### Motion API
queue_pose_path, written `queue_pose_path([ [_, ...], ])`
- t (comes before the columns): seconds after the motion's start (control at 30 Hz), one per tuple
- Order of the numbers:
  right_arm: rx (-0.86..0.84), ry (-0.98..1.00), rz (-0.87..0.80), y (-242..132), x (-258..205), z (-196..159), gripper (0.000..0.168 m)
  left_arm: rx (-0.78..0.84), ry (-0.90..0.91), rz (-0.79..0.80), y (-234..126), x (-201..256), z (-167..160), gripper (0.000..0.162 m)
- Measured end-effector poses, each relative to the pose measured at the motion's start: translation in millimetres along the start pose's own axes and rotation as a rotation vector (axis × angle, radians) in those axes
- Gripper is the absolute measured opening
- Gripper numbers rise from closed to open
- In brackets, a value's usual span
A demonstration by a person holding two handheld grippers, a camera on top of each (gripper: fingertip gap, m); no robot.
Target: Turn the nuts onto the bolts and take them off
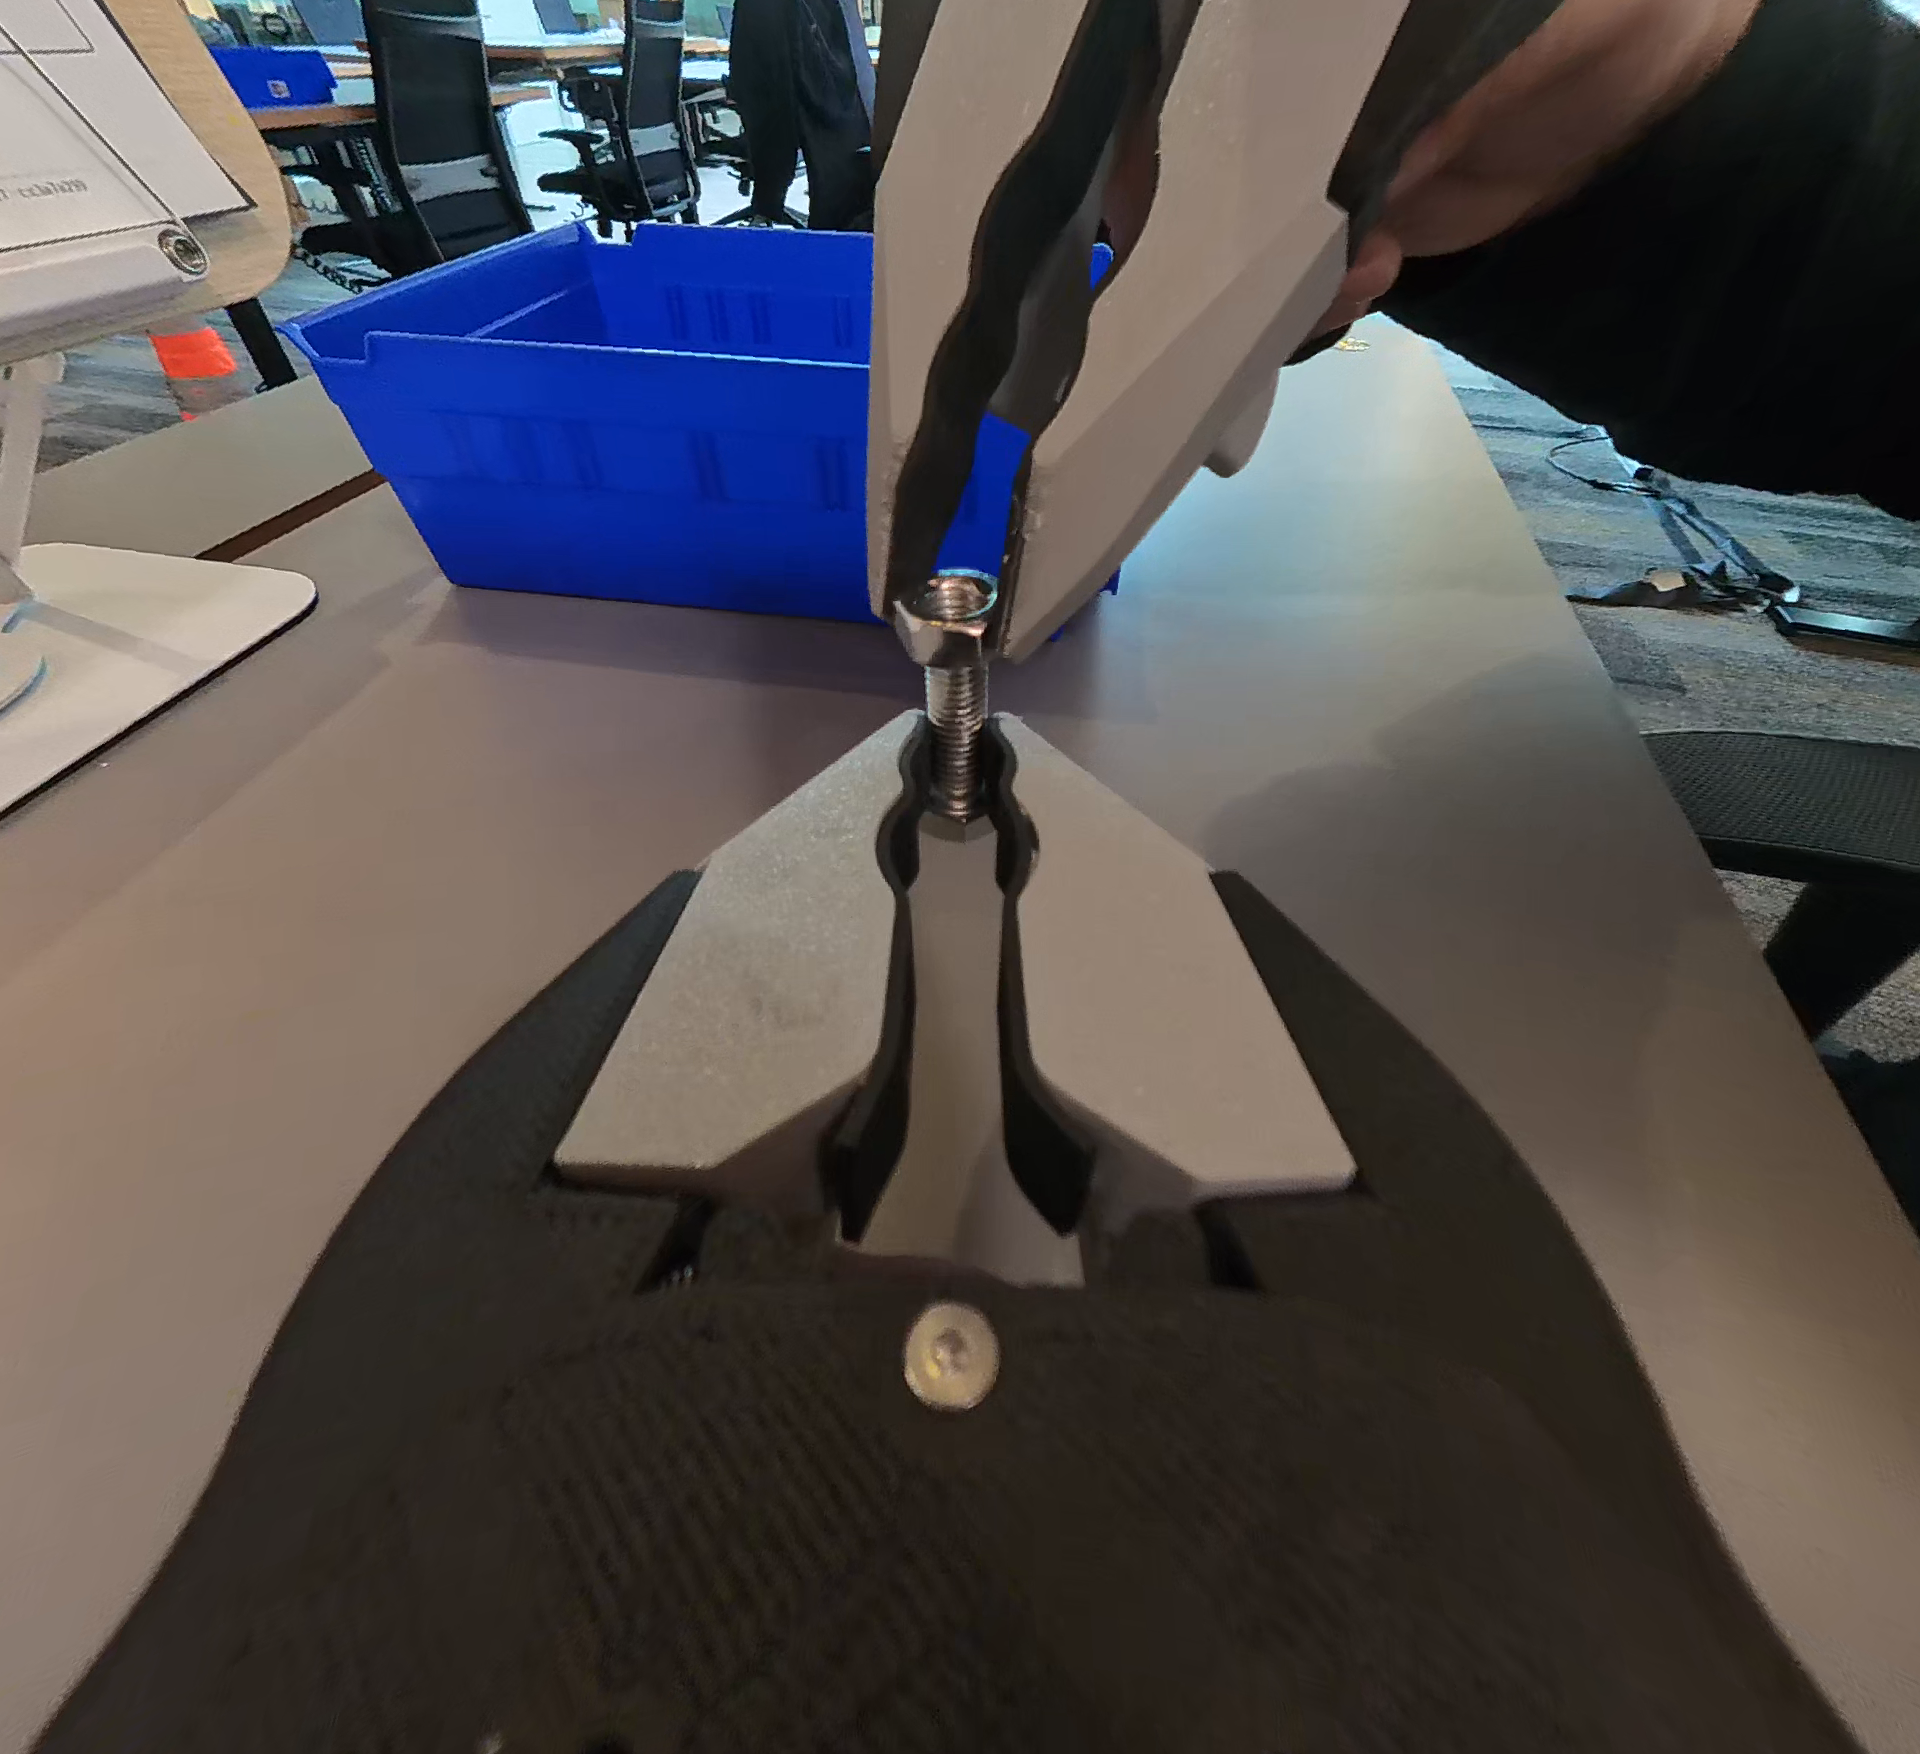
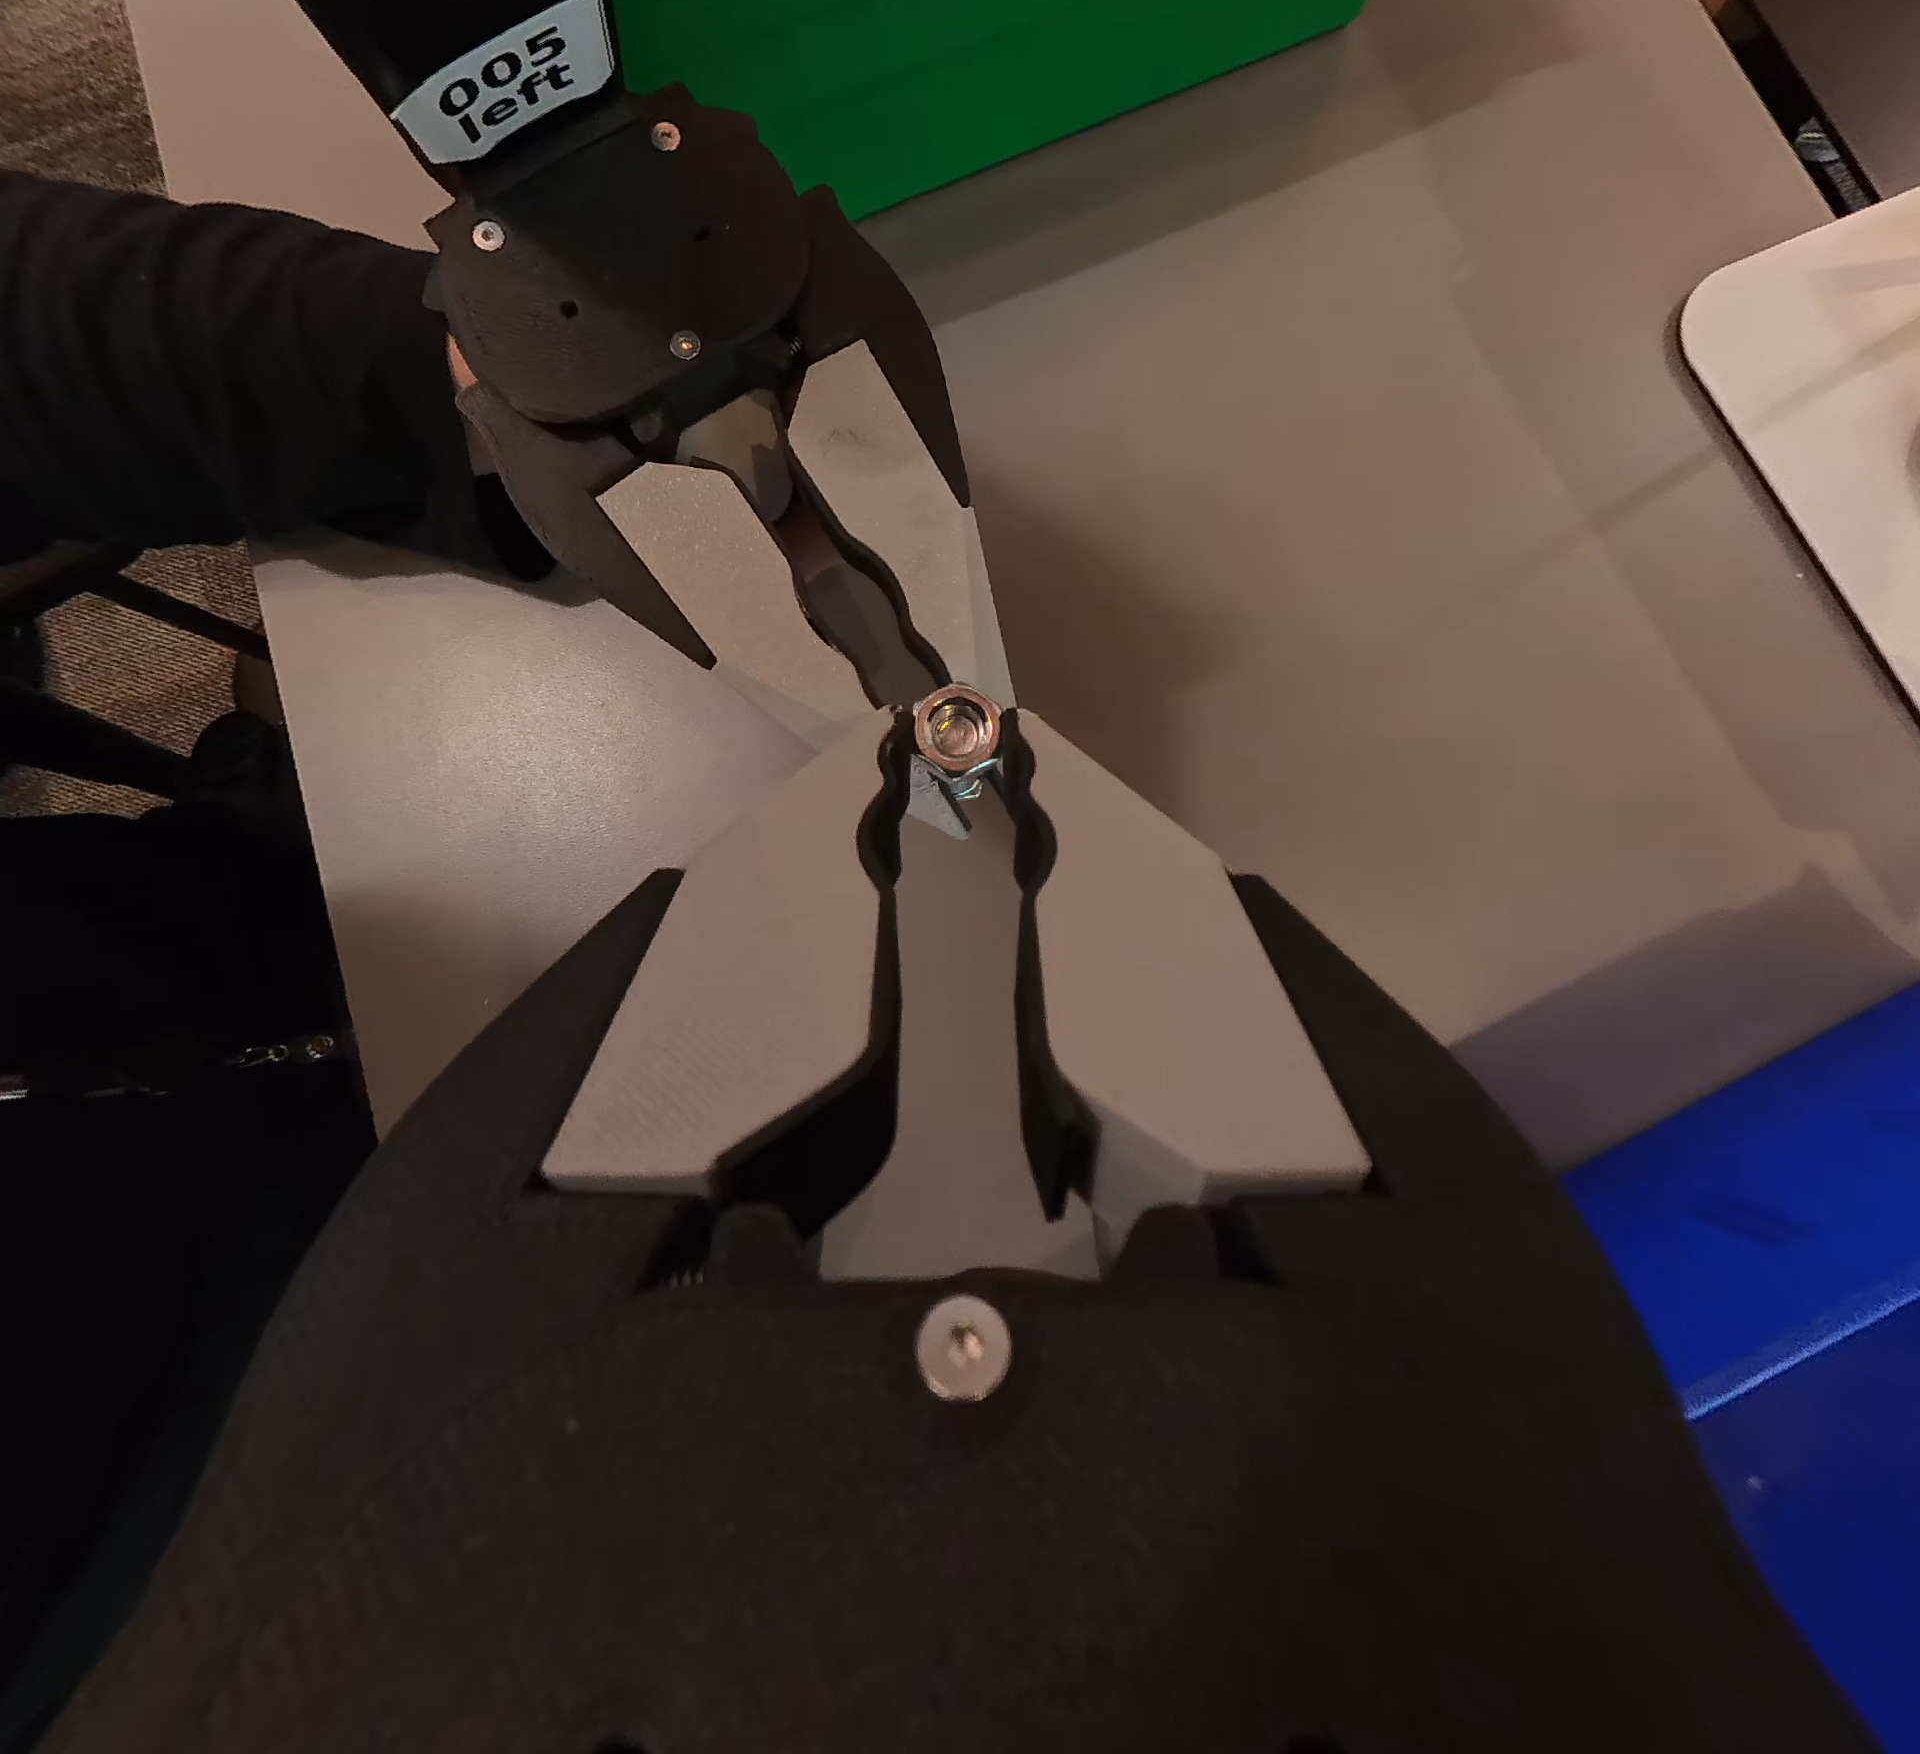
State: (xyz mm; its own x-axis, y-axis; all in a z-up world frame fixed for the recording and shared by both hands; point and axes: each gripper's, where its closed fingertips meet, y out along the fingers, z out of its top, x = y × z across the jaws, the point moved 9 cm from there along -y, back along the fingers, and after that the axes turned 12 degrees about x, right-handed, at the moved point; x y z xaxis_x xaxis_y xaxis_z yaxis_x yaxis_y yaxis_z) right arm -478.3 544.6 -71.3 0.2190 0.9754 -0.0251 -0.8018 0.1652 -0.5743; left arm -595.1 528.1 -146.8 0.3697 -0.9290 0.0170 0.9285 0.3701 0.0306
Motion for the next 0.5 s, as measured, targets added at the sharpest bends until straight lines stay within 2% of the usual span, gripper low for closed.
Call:
queue_pose_path([
  [0.3,0.031,0.016,-0.001,-0.2,0.9,-1.3,0.015,0.006,-0.012,0.003,-0.4,-1.2,0.3,0.006],
  [0.5,0.153,0.037,0.016,-8.5,1.9,-1.8,0.036,0.020,-0.028,0.008,-1.9,-3.2,1.6,0.006],
])
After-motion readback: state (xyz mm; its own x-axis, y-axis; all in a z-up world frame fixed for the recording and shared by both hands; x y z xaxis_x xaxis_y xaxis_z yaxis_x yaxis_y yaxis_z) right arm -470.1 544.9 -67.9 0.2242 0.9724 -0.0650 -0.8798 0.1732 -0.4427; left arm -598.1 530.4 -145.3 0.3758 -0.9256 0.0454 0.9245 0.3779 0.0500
